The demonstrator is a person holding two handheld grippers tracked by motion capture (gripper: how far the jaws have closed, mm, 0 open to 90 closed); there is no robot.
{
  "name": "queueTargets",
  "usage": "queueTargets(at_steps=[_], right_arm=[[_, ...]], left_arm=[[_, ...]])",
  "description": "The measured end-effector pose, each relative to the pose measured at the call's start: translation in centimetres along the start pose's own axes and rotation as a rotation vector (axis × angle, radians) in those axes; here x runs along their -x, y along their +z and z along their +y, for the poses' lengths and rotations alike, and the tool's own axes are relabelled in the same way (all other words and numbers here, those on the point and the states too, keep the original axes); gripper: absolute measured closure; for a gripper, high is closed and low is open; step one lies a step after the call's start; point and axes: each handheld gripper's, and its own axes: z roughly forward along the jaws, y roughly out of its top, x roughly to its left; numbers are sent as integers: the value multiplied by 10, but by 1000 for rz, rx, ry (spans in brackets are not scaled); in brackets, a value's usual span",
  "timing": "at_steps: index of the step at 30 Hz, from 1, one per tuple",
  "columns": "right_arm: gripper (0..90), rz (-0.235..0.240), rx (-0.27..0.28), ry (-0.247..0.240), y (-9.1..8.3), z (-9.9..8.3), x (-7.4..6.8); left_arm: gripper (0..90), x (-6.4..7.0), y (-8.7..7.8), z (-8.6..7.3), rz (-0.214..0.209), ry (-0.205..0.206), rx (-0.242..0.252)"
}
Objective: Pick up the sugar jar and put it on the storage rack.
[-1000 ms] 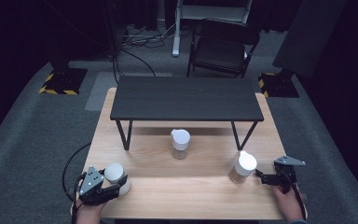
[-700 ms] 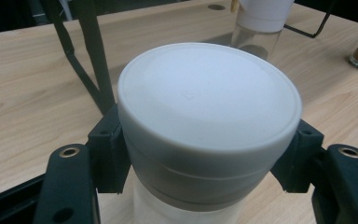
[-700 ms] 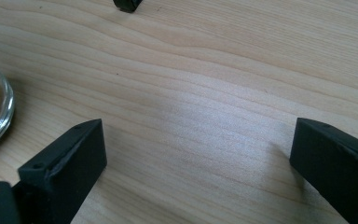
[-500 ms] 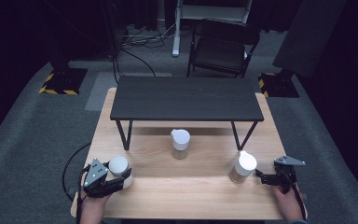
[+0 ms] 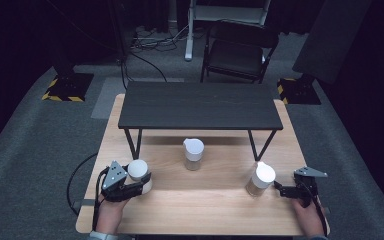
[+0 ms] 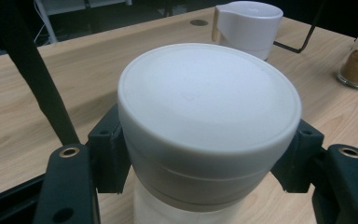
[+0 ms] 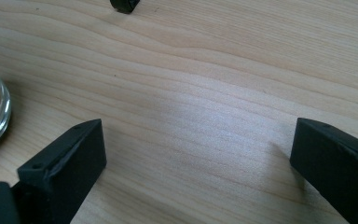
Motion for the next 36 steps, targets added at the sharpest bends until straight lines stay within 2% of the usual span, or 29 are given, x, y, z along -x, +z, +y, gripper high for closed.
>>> queueTargets(at_steps=[4,8,15,26,36], right_arm=[[32,0,0,0,0,0,0],[32,-2,0,3,0,0,0],[31,-3,0,2,0,0,-1],[31,-9,0,5,0,0,-2],[30,-9,0,7,0,0,-2]], left_arm=[[334,-1,5,2,-1,2,8],[334,4,9,3,19,17,27],[334,8,16,11,11,24,48],[334,11,24,20,-23,24,66],[334,10,23,30,-44,32,90]])
